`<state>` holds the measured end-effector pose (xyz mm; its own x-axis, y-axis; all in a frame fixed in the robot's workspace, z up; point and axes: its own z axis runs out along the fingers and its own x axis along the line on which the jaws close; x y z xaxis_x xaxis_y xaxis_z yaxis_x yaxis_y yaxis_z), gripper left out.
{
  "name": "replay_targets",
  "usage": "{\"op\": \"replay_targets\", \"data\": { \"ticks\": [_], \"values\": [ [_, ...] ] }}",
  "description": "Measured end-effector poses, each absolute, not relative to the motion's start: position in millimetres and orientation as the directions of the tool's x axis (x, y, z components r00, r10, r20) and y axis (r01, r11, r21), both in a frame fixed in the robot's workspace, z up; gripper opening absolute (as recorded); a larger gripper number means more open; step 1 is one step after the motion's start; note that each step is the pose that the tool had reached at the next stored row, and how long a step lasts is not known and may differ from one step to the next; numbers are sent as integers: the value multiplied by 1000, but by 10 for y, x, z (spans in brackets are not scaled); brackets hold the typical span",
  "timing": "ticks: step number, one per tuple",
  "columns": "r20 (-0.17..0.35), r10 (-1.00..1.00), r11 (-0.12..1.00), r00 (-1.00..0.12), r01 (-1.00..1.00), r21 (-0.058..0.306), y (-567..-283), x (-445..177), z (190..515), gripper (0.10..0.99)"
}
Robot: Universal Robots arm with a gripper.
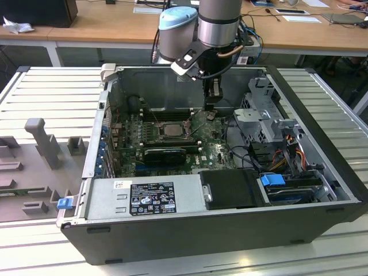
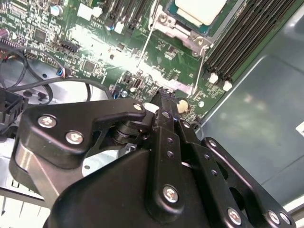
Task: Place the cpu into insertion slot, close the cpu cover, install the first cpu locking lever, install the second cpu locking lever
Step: 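Close the cpu cover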
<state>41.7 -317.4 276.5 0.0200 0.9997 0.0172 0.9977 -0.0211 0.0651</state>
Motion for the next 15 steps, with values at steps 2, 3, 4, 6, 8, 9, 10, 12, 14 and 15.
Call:
{"op": "replay_targets", "data": {
  "ticks": [2, 3, 4, 6, 8, 9, 10, 12, 14, 15],
  "values": [
    [17, 1000, -21, 20, 998, 65, -3174, 443, 2764, 106],
    [17, 1000, -21, 20, 998, 65, -3174, 463, 2764, 106],
    [17, 1000, -21, 20, 998, 65, -3174, 493, 2764, 106],
    [17, 1000, -21, 20, 998, 65, -3174, 528, 2763, 106],
    [17, 1000, -21, 20, 998, 65, -3174, 559, 2762, 106],
    [17, 1000, -21, 20, 998, 65, -3174, 560, 2761, 106],
    [17, 1000, -21, 20, 998, 65, -3174, 562, 2757, 106],
    [17, 1000, -21, 20, 998, 65, -3174, 564, 2736, 106],
    [17, 1000, -21, 20, 998, 65, -3174, 565, 2706, 106],
    [18, 1000, -21, 20, 998, 65, -3174, 565, 2685, 106]
  ]
}}
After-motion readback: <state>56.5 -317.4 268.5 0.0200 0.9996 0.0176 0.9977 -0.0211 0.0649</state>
